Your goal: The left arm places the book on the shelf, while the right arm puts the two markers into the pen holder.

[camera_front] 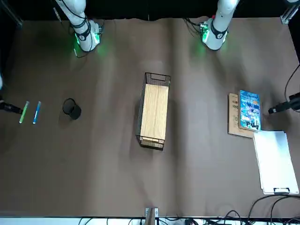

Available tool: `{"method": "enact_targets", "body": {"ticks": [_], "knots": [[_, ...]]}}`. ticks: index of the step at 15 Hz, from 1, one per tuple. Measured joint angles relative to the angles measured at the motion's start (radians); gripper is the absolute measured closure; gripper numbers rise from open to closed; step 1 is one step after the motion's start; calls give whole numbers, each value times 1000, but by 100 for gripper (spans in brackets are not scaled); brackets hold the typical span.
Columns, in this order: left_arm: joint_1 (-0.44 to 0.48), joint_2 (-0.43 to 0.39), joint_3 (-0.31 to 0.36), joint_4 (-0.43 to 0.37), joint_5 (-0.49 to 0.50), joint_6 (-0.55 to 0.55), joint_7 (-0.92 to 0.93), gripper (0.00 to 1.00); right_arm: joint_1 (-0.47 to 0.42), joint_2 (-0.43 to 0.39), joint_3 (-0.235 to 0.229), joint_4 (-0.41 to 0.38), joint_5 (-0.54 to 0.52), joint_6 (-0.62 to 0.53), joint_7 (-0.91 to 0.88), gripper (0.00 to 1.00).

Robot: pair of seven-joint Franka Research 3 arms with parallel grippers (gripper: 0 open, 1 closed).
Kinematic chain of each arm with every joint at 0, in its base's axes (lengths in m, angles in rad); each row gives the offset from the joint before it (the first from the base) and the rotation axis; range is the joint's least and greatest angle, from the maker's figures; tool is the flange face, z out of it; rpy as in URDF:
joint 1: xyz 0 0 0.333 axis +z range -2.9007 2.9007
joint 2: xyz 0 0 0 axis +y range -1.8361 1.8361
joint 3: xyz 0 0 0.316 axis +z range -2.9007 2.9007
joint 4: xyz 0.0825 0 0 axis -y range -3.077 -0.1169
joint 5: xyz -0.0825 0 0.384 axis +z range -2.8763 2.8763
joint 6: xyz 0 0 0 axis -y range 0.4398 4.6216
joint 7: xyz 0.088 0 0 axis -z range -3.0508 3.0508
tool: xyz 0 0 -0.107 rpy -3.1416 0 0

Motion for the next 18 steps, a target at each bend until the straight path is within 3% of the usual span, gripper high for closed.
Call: {"method": "enact_targets", "body": {"ticks": [3, 10, 12, 13, 18], "knots": [[-2, 48, -7, 5, -58, 7, 13, 0, 2, 47, 9, -68, -1, 98, 0, 11], [-5, 99, -10, 8, -92, 6, 79, 0, -9, 145, 5, -81, -3, 266, -11, 20], [-5, 99, -10, 9, -92, 6, 96, 0, -11, 168, 5, -81, -3, 291, -14, 20], [-5, 99, -11, 9, -92, 6, 108, 0, -12, 175, 4, -81, -3, 297, -14, 26], [-5, 100, -22, 10, -124, 5, 130, 3, -32, 183, 2, -81, -3, 304, -18, 36]]}}
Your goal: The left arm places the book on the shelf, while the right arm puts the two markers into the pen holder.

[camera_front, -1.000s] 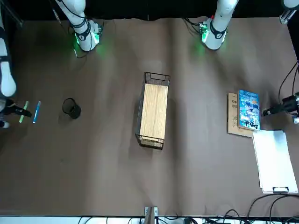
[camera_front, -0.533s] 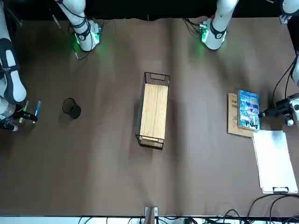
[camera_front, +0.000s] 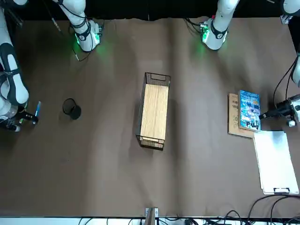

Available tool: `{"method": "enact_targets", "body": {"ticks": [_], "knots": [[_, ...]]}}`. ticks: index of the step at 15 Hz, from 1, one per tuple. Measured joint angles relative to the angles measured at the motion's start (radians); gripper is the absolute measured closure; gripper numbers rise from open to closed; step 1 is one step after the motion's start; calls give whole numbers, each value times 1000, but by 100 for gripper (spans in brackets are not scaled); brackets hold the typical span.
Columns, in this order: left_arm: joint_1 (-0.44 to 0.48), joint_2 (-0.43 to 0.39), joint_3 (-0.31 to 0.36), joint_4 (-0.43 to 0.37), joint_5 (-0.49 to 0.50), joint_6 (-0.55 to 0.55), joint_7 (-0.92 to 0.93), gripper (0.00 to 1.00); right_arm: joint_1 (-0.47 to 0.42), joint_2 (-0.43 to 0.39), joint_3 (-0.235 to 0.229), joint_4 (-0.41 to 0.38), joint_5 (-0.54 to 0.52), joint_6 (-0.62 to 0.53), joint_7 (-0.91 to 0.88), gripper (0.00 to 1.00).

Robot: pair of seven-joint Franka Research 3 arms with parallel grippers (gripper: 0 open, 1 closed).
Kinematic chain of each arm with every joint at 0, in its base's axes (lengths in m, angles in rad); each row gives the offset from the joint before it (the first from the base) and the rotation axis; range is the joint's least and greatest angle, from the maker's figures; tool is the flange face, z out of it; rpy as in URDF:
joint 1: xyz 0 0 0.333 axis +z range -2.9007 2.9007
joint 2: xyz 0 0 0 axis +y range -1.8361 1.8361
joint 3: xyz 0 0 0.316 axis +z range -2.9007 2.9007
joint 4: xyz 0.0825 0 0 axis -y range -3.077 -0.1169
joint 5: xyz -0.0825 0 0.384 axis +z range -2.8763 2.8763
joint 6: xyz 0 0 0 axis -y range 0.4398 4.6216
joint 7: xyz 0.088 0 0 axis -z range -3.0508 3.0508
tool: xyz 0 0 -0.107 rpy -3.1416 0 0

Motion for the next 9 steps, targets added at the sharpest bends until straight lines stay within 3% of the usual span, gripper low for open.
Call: {"method": "enact_targets", "body": {"ticks": [5, 6, 7, 9], "knots": [[-6, 2, -13, 0, -1, 0, 0, 3, -8, 11, 0, 0, 0, -2, -13, 40], [-6, 3, -13, 0, -1, 0, 0, 4, -8, 12, 0, -1, 0, -3, -14, 48], [-6, 4, -13, 0, -1, 0, 1, 4, -8, 12, 1, -1, 0, -3, -15, 48], [-6, 5, -13, 0, -4, 0, 1, 6, -8, 12, 2, -2, 0, -4, -17, 57]]}}
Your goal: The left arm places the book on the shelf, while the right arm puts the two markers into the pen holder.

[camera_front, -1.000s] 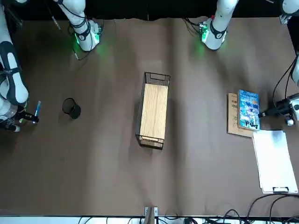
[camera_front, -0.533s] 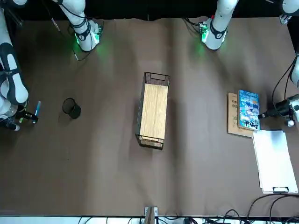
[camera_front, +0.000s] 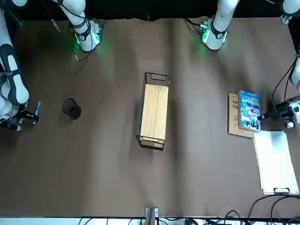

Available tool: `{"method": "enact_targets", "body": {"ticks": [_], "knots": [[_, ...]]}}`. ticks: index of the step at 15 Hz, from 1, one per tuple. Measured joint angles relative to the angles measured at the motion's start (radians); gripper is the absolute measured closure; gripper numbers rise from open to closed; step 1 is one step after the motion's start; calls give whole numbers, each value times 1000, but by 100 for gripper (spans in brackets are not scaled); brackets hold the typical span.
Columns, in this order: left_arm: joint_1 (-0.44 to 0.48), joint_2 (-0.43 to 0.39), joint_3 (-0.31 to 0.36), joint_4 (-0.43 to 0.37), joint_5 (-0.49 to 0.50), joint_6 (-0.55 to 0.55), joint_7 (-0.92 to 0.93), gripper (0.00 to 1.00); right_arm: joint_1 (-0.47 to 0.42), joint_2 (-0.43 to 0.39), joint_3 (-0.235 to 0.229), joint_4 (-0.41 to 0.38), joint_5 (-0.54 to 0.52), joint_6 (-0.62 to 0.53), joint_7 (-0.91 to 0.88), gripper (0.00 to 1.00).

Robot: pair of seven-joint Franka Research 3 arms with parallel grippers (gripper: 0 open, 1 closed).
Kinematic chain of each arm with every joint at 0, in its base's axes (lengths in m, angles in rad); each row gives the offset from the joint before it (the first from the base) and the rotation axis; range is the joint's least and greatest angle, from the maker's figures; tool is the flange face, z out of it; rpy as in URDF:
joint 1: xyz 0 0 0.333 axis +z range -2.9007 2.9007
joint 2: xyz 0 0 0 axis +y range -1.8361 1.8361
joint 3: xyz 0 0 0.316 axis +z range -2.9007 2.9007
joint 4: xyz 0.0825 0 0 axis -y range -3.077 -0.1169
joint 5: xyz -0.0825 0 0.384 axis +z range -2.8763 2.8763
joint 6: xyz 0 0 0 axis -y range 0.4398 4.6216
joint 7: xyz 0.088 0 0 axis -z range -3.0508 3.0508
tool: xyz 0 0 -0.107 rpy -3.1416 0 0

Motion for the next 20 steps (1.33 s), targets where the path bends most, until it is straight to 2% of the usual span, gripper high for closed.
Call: {"method": "enact_targets", "body": {"ticks": [1, 3, 4, 5, 8, 9, 13, 17, 18, 20], "knots": [[0, 0, 0, 0, 0, 0, 0, 15, 0, 0, 0, 0, 0, 0, -3, 57], [0, 1, 0, 0, 0, 0, 1, 35, 0, 0, 2, 0, 0, -1, -6, 75], [0, 1, 0, 0, 0, 0, 2, 39, 0, 0, 2, 0, -1, -1, -12, 83], [0, 1, 0, 0, 0, 1, 2, 40, 0, 0, 2, 0, -2, -1, -26, 83], [0, 2, 0, 0, -1, 1, 4, 67, 1, 0, 3, 0, -3, -1, -93, 83], [0, 2, 0, 1, -4, -5, 8, 73, 3, 0, 5, 1, -4, -1, -135, 83], [1, 0, -2, 8, -10, -22, 12, 78, 16, -8, 13, 36, -5, -66, -326, 83], [3, -7, -3, 17, -11, -33, 3, 78, 23, -40, 22, 159, -5, -283, -572, 83], [7, -16, -13, 34, -11, -67, -25, 78, 38, -60, 27, 197, -4, -333, -647, 83], [12, -38, -39, 52, -11, -105, -84, 79, 71, -80, 34, 213, 1, -387, -682, 83]]}}
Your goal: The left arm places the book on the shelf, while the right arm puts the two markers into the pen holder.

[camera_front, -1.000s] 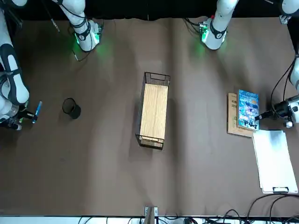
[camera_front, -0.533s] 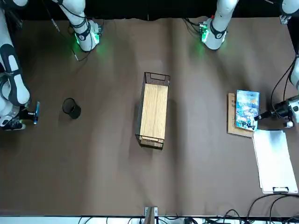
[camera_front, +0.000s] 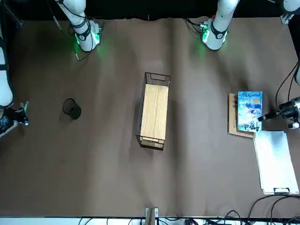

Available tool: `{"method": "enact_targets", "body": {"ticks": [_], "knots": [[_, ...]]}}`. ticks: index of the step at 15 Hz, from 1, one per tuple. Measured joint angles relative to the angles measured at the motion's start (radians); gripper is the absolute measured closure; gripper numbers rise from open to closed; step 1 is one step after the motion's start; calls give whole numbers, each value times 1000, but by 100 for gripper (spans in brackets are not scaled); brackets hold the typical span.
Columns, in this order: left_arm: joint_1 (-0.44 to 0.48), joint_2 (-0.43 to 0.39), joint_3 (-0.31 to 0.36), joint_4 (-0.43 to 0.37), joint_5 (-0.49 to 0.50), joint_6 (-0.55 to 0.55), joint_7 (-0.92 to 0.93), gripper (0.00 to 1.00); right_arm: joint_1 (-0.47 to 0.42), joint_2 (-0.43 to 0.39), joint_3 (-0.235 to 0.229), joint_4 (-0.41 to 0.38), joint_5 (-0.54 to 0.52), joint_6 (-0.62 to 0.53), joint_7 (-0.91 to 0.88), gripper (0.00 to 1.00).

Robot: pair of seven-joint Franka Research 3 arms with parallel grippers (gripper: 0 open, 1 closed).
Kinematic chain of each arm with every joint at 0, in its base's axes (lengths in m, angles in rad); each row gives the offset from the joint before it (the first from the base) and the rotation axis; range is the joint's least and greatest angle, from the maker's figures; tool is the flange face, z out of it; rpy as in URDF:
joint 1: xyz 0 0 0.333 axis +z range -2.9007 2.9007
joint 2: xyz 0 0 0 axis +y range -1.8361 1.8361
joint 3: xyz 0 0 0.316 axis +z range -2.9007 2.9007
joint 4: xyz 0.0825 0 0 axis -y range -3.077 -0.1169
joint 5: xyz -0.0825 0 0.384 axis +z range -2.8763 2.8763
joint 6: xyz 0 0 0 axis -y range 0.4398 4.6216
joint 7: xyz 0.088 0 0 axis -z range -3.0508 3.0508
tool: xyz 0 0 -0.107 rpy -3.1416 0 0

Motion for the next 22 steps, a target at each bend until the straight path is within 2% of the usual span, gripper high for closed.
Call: {"method": "enact_targets", "body": {"ticks": [3, 5, 9, 12, 17, 20, 21, 22], "knots": [[1, -43, -41, 17, -4, -51, -89, 80, 30, -30, 32, 5, 46, -105, -7, 83], [20, -60, -78, 18, -47, -92, -121, 80, 33, -52, 48, 9, 76, -181, -9, 83], [94, -59, -198, 9, -86, -127, -126, 80, 33, -73, 63, 62, 154, -312, -97, 83], [100, -52, -285, 0, -94, -172, -126, 80, 36, -75, 92, 80, 200, -368, -149, 83], [80, -43, -437, -83, -159, -192, -126, 80, 4, -75, 92, 80, 430, -511, -361, 83], [42, -44, -495, -124, -215, -140, -126, 80, -38, -70, 89, 79, 572, -627, -479, 83], [32, -44, -567, -171, -219, -41, -126, 80, -59, -52, 87, 75, 666, -695, -539, 83], [30, -44, -606, -204, -219, 22, -127, 80, -65, -39, 87, 71, 692, -708, -566, 83]]}}
